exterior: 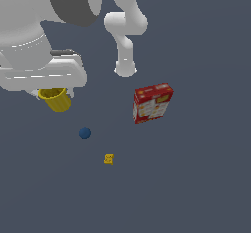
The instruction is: Pick up a designated object from a clutter of objects.
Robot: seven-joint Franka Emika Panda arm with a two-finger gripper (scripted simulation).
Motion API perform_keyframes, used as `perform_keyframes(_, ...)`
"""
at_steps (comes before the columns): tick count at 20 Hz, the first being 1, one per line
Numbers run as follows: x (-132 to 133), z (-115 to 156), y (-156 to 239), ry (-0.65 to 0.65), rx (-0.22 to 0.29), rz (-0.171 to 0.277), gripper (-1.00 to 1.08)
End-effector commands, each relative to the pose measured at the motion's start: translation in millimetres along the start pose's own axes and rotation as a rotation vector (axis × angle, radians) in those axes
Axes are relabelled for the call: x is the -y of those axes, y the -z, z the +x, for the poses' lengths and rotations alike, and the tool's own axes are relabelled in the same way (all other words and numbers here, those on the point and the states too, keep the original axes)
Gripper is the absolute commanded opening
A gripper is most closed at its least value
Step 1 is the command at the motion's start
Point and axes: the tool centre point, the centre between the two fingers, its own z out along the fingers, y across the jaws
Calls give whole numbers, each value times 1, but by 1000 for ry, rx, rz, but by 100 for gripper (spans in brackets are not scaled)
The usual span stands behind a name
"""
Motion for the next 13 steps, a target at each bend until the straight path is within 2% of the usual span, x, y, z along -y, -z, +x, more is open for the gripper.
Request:
perform_keyframes(1,-2,5,12,1,0,0,-100)
perform_keyframes(13,-6,14,31,1,0,0,-100)
